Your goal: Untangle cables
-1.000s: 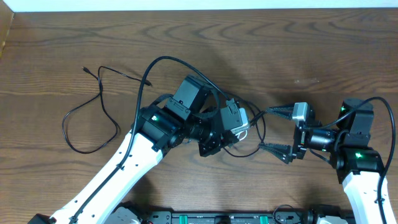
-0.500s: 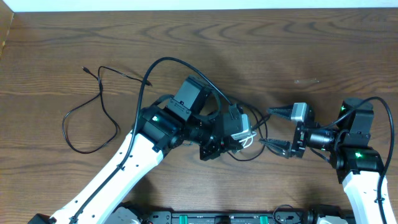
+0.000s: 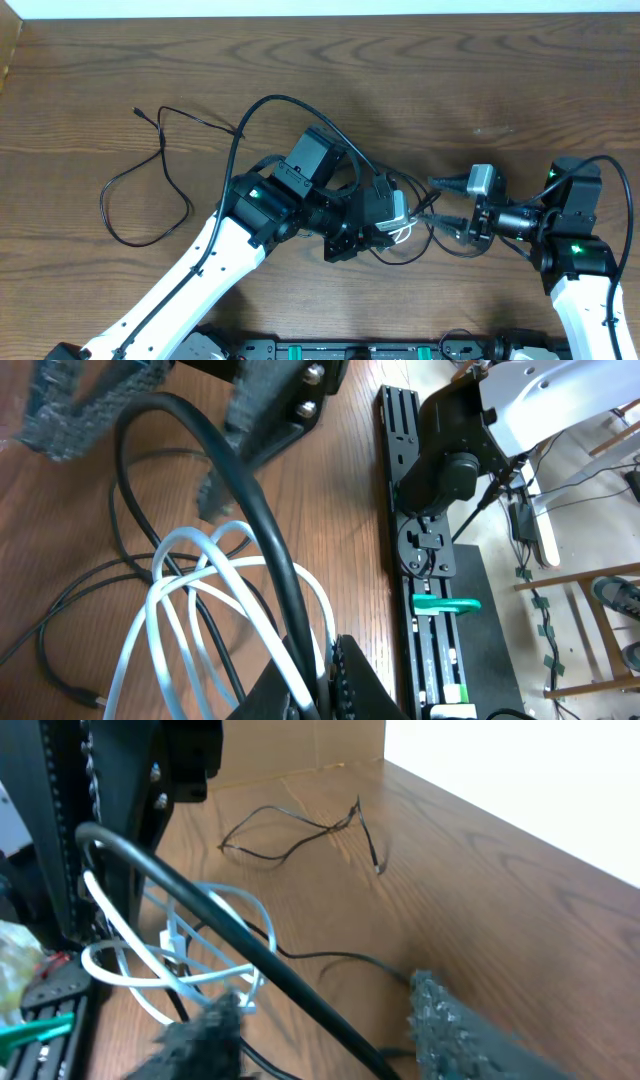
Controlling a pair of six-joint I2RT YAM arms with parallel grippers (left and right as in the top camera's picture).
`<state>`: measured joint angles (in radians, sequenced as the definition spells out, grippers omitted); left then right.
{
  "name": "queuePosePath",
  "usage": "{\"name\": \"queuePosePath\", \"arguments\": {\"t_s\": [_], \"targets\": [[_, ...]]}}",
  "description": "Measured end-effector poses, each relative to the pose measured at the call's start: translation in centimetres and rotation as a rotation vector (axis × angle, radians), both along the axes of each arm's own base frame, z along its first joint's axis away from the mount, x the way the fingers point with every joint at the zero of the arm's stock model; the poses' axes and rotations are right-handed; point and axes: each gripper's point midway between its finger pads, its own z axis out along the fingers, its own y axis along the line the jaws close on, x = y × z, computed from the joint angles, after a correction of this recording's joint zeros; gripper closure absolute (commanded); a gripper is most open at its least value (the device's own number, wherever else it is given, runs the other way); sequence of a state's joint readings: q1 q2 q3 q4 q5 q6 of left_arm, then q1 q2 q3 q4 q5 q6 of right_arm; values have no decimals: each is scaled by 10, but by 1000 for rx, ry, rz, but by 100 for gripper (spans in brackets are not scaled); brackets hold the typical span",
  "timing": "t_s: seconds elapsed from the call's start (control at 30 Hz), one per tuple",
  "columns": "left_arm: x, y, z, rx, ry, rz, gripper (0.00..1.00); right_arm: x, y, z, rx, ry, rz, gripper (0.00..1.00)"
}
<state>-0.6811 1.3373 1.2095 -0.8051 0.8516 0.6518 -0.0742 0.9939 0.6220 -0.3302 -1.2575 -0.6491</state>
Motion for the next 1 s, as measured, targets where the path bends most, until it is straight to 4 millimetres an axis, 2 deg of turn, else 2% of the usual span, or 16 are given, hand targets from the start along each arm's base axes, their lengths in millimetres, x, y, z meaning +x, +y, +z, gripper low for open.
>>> {"name": "queuePosePath", "arguments": {"t_s": [0.2,0.33,0.37,0.4,0.43,0.47,0.5,0.53,0.73,1.0], "targets": [[0,0,0,0,0,0,92,0,0,0,-1,-2,-1,99],[1,0,-1,6,-6,5,92,0,0,0,0,0,-1,99],[2,1,-2,11,-10,9,84,0,0,0,0,0,-1,99],[4,2,-3,19,-22,13,83,0,0,0,0,0,-1,99],[6,2,-5,29,-27,22,77,0,0,0,0,1,-1,99],[8,3,-6,40,-38,29,66,0,0,0,1,4,-2,99],[10,5,-8,53,-49,39,51,0,0,0,2,7,-3,99],[13,6,-10,69,-62,51,3,0,0,0,3,11,-5,99],[31,16,-22,158,-130,124,3,9,-7,6,23,25,-46,99],[39,22,-27,203,-166,161,3,27,-22,24,77,38,-131,99]]}}
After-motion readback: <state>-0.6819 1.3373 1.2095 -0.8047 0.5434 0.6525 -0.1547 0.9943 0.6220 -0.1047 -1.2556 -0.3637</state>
